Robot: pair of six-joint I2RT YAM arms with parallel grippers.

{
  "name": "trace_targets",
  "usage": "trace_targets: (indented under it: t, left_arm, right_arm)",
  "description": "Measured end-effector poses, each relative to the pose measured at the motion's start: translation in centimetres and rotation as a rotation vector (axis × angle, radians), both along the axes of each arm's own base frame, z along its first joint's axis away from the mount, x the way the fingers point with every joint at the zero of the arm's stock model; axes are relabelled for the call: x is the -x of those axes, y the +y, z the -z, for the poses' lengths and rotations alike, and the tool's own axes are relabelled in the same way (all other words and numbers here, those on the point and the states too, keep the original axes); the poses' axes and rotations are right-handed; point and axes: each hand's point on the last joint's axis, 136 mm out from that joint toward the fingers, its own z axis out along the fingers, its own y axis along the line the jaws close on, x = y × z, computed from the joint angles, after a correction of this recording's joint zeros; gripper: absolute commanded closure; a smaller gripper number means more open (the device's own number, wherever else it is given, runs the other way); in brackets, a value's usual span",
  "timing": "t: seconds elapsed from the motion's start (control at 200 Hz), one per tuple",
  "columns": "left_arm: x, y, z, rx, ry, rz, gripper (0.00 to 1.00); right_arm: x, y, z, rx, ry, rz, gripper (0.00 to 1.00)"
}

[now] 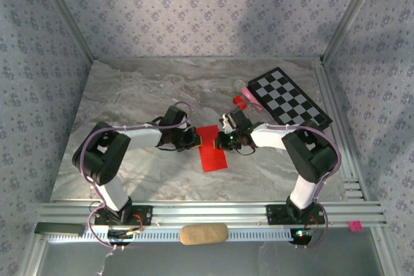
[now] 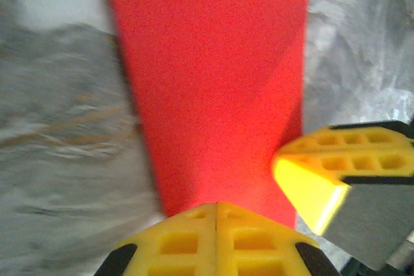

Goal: Fold a paper plane with a square sheet of paper (pick it up from the middle)
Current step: First fold the square sheet of paper in half at the center of the table.

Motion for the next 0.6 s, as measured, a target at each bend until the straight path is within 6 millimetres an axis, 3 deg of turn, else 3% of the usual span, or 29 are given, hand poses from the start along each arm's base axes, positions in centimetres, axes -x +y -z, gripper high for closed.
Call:
trace_targets:
  t: [0.21, 0.415, 0.6]
  left_arm:
    - [1.4, -2.1, 0.0, 0.015, 0.01, 0.038, 0.97]
    - [1.9, -1.2, 1.8, -0.017, 0.036, 0.016, 0.97]
    - [1.9, -1.1, 1.9, 0.015, 0.012, 0.018, 0.96]
  right_arm:
    - [0.0, 0.0, 0.0, 0.0, 0.0, 0.0, 1.0]
    - [0.0, 0.0, 0.0, 0.0, 0.0, 0.0, 1.0]
    - [0.0, 0.0, 0.0, 0.0, 0.0, 0.0, 1.0]
